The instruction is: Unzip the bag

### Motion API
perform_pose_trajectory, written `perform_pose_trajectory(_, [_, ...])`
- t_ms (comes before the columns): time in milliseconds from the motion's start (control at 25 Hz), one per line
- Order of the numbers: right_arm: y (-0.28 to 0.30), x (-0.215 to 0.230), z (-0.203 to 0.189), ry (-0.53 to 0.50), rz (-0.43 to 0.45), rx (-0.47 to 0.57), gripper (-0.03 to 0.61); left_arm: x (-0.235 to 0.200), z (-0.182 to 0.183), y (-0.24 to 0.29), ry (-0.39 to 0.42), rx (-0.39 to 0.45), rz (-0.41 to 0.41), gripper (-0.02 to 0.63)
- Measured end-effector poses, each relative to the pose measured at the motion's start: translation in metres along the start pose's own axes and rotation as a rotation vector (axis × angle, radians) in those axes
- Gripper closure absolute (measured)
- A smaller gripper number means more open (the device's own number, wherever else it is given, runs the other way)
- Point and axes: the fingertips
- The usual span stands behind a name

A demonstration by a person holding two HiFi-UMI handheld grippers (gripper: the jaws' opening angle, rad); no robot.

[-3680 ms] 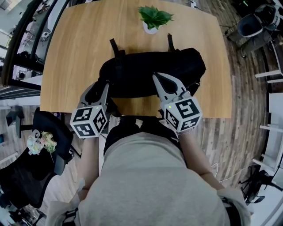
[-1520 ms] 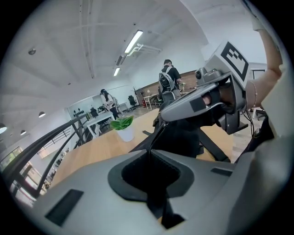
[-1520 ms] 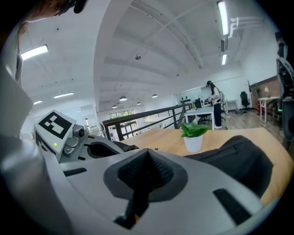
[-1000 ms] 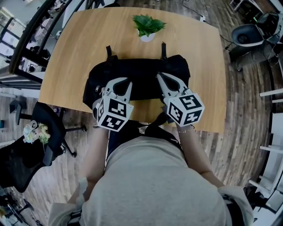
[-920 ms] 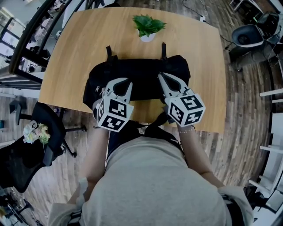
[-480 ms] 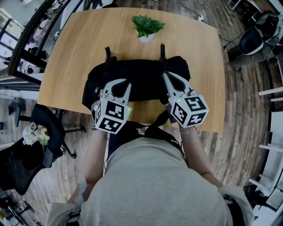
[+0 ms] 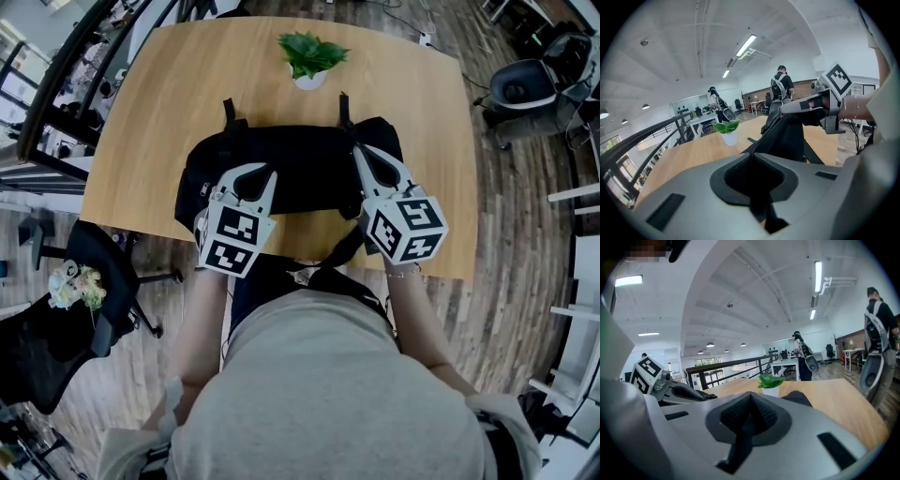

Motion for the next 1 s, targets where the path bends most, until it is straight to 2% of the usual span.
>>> perform_pose_trajectory(800, [-0.022, 0.053, -0.009, 0.067, -0.121, 0.026, 0.56, -0.001, 0.001, -0.004, -0.015, 0.01, 0.002, 0.574])
perform_pose_trajectory(1000, [-0.022, 0.05, -0.009, 0.033, -0.141, 0.013, 0.561, -0.002, -0.001, -0.003, -0.044, -0.009, 0.0, 0.574])
Point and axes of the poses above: the fingertips, and each gripper's own axes: y forward along the fingers, x to its right, z out of its top, and after that the axes turned 12 degrees about -y, right-handed
